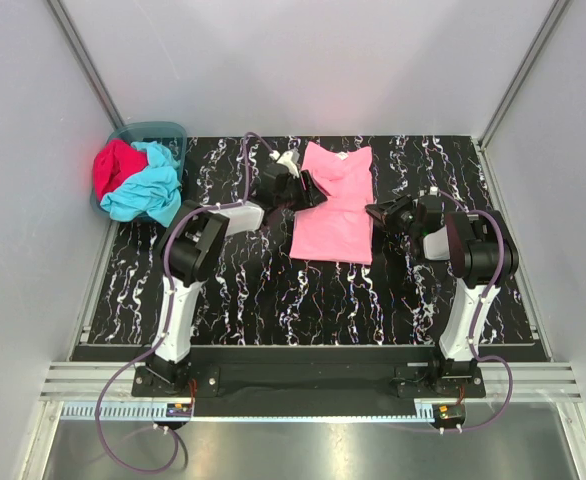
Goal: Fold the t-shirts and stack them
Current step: Fold the tshirt
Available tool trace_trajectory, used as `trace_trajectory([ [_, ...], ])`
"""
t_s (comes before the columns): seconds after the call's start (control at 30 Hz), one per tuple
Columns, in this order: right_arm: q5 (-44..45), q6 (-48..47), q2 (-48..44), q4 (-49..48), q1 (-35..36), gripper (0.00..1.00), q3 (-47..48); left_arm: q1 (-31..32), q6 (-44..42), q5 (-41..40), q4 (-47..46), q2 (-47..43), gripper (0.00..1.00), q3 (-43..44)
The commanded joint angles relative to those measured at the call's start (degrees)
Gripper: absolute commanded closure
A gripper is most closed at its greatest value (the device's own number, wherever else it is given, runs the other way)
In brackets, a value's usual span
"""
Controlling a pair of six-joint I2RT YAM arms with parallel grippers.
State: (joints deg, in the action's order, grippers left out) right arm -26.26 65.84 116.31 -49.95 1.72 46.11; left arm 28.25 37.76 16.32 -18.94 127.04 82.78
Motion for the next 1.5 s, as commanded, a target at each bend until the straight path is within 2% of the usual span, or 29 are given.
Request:
trace_trajectory([
  [0.0,-0.5,-1.0,-2.9,-1.6,0.1,0.74,1.4,-0.8,-0.8,1.3,-2.6,0.0,0.47,1.6],
  [0.27,-0.3,-1.4,-0.8,1.4,2.4,0.74,7.4,-3.2,-0.7,2.1,-1.0,1.1,0.47,4.7],
  [0.53,0.1,-1.7,0.6,4.0,4.3,0.74,11.7,-4.3,-0.3,2.7,-1.9,1.2,0.47,3.9],
  [1.2,1.2,-1.8,-0.1,-0.2,7.8,0.75,4.9,-4.3,0.7,3.0,-4.7,-3.5,0.48,-2.9],
  [1.47,1.8,-3.6,5.2,0.0,7.7,0.74,10.1,-4.3,0.7,2.6,-5.5,-6.3,0.47,-7.6],
])
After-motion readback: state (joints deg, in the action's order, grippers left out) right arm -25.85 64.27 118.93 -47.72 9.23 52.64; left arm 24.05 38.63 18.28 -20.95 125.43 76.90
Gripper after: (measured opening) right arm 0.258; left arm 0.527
